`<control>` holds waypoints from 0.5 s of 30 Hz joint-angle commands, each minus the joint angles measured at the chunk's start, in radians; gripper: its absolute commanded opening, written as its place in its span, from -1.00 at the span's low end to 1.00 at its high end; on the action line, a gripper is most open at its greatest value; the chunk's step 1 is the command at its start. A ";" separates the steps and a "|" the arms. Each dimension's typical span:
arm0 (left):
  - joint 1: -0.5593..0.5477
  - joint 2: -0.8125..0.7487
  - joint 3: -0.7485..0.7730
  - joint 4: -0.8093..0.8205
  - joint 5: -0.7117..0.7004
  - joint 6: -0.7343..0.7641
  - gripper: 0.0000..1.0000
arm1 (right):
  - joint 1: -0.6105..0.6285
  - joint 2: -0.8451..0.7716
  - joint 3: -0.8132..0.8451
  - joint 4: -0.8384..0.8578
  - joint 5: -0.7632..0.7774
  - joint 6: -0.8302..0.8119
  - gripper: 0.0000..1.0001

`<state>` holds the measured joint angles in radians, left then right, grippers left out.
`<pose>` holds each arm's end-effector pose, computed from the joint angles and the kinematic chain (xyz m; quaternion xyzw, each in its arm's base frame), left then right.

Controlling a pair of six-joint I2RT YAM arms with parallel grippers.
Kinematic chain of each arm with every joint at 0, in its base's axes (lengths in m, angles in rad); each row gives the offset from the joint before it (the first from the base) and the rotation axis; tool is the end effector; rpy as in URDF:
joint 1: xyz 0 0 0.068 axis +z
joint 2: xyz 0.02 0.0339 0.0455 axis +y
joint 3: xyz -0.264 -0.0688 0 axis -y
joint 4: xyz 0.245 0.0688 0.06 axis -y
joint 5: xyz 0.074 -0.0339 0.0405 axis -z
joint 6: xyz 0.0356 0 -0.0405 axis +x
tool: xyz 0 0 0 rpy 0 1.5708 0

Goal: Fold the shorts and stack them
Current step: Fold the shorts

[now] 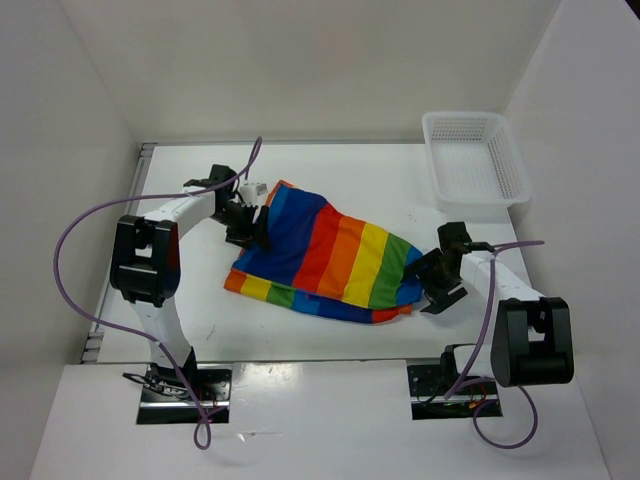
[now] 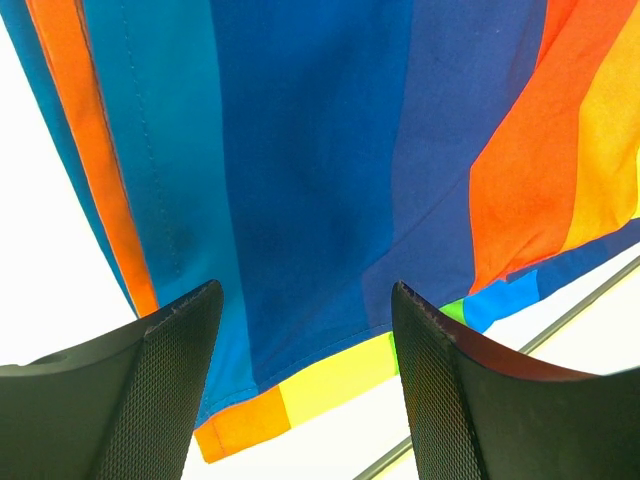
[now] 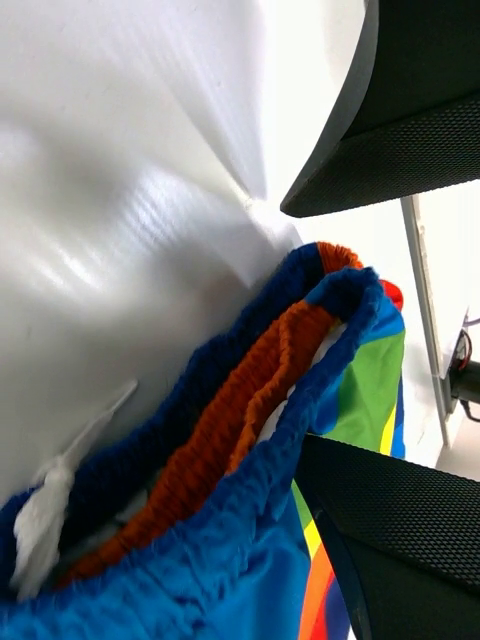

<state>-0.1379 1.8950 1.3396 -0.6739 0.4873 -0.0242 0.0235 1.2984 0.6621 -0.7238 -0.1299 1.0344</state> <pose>0.3733 -0.0686 0.1862 0.0953 0.9525 -0.2503 0.1451 0.2044 0.0094 0.1636 0.4745 0.8716 0.1087 0.0580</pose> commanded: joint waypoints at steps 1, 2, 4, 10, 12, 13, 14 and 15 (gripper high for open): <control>0.008 0.003 0.027 0.000 0.039 0.024 0.51 | 0.004 -0.028 0.019 -0.058 0.020 0.035 0.86; 0.008 0.003 0.027 0.000 0.039 0.024 0.51 | 0.004 -0.028 0.010 -0.058 -0.017 0.035 0.86; 0.008 0.012 0.027 0.000 0.039 0.024 0.51 | 0.004 -0.028 -0.004 -0.058 -0.039 0.035 0.86; 0.008 0.012 0.036 0.000 0.048 0.024 0.51 | 0.004 -0.039 -0.064 0.012 -0.108 0.065 0.80; 0.008 0.021 0.036 0.000 0.048 0.024 0.51 | 0.004 -0.039 -0.084 0.033 -0.128 0.078 0.72; 0.008 0.021 0.036 0.000 0.048 0.024 0.51 | 0.004 -0.039 -0.093 0.044 -0.128 0.093 0.70; 0.008 0.021 0.036 0.000 0.048 0.024 0.51 | 0.004 -0.039 -0.107 0.056 -0.128 0.104 0.67; 0.008 0.021 0.036 0.000 0.048 0.024 0.51 | 0.004 -0.039 -0.107 0.066 -0.128 0.104 0.61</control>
<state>-0.1379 1.8973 1.3468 -0.6727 0.5034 -0.0242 0.0235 1.2793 0.5785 -0.6994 -0.2310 1.0969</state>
